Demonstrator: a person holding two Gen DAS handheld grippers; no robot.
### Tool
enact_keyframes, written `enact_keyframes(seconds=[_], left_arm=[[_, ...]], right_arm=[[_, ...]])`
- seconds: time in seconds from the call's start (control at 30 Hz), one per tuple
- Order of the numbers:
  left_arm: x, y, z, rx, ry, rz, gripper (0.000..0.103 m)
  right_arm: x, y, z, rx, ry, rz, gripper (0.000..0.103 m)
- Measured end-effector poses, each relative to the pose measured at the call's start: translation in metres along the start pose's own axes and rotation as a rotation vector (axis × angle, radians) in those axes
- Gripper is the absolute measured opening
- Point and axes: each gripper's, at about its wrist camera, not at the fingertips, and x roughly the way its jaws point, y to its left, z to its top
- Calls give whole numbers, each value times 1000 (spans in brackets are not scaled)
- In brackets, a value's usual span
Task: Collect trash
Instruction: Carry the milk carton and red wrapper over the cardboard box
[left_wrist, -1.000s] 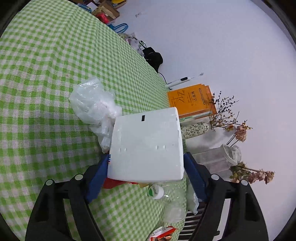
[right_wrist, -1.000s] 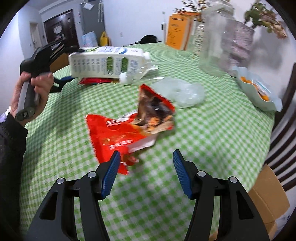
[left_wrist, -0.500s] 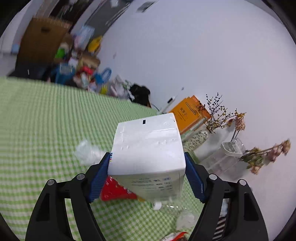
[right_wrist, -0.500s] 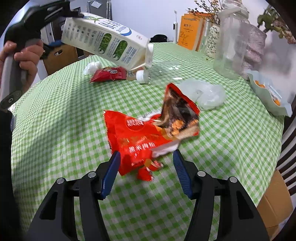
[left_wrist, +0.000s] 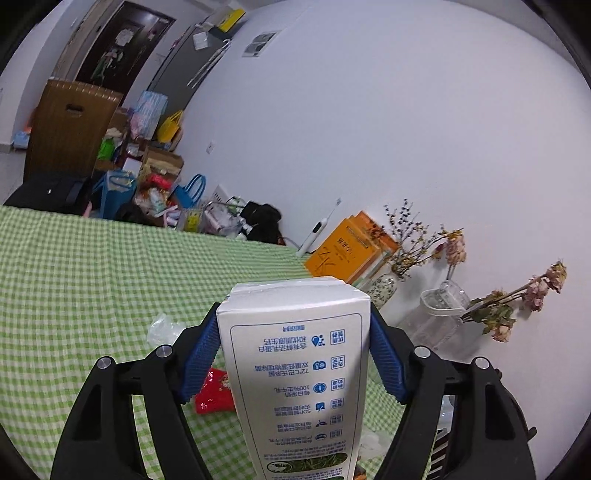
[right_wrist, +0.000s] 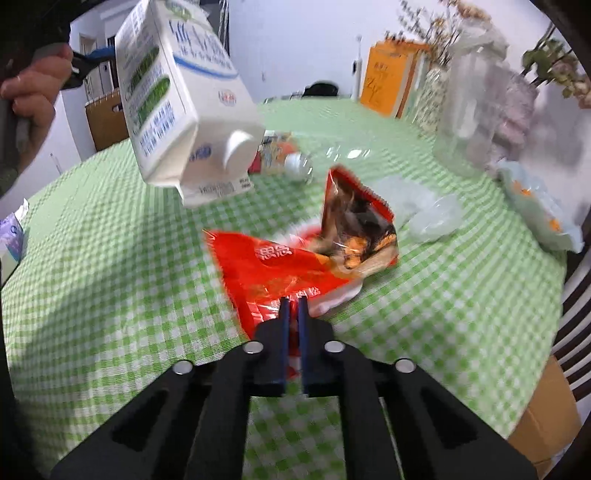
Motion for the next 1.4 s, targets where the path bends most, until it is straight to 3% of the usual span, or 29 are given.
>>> enact_keyframes(seconds=[0.13, 0.27, 0.5, 0.67, 0.87, 1.1, 1.3, 1.4], left_arm=[[-14, -14, 1, 26, -32, -49, 72], [-14, -30, -5, 37, 1, -91, 72], [-21, -88, -31, 165, 3, -154, 72], [-25, -141, -69, 294, 75, -245, 72], [-29, -196, -116, 366, 160, -334, 72], [-27, -283, -191, 500, 235, -376, 72], [-10, -336, -268, 561, 335, -379, 72], [-2, -351, -301, 600, 343, -371, 72]], right_arm=[[-39, -22, 2, 36, -81, -51, 4], [-74, -55, -5, 108, -135, -115, 4], [-140, -118, -45, 229, -193, -260, 4], [-179, -181, -98, 403, -205, -345, 4], [-207, -238, -170, 541, -158, -430, 4], [-203, -266, -219, 647, -144, -408, 4], [-194, -285, -244, 685, -107, -376, 4], [-195, -298, -257, 718, -104, -372, 4]])
